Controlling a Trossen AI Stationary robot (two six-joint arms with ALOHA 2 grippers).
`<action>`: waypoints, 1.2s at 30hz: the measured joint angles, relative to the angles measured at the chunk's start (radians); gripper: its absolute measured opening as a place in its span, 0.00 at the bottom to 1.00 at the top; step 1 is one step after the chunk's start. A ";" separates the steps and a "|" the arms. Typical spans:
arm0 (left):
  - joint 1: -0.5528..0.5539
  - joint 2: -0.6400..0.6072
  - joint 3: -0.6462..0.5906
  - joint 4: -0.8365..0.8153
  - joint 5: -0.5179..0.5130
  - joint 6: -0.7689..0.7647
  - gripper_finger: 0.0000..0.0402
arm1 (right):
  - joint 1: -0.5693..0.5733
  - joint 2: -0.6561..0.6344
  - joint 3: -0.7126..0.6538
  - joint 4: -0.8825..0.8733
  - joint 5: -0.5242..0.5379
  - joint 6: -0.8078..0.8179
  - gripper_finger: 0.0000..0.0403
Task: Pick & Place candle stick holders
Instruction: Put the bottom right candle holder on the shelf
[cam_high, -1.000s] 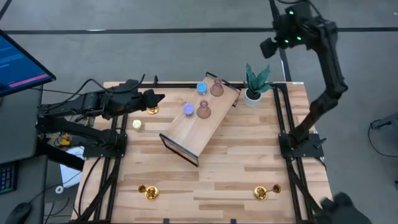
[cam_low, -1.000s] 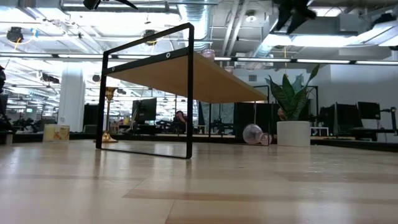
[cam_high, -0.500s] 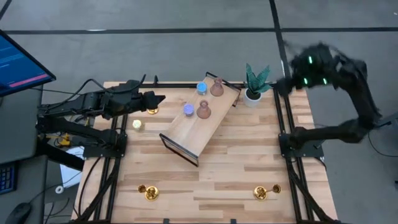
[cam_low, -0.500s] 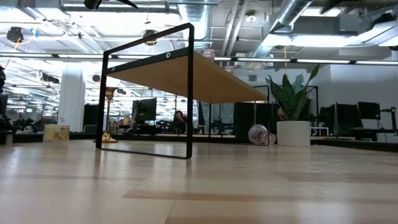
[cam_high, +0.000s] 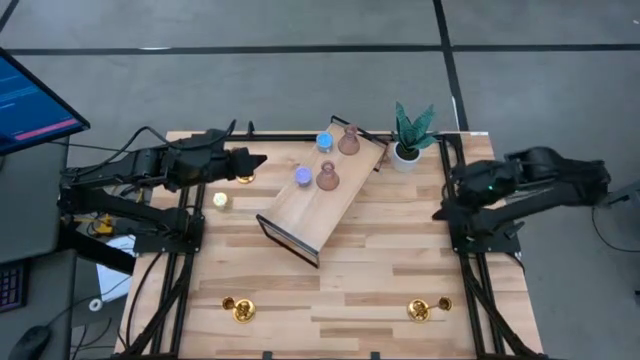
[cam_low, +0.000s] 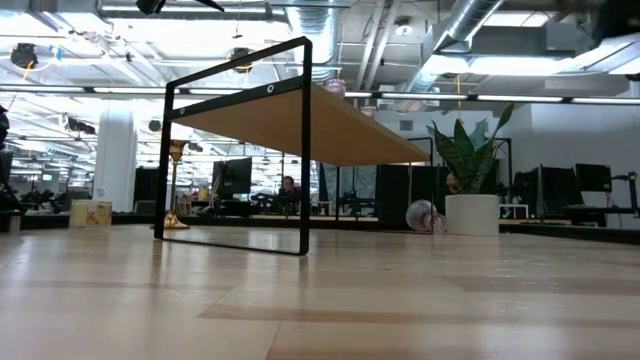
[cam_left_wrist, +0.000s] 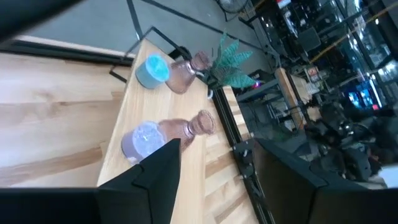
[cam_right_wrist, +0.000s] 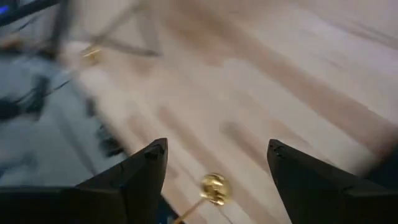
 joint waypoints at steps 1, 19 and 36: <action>0.000 0.000 0.000 0.000 0.013 0.008 0.50 | 0.036 0.002 -0.009 0.059 -0.002 -0.028 0.66; 0.000 0.000 0.000 0.003 0.257 0.164 0.50 | 0.830 0.198 -0.011 0.499 0.035 0.582 0.66; 0.000 0.000 0.000 0.019 0.345 0.208 0.49 | 1.196 0.601 -0.011 0.466 0.325 1.006 0.66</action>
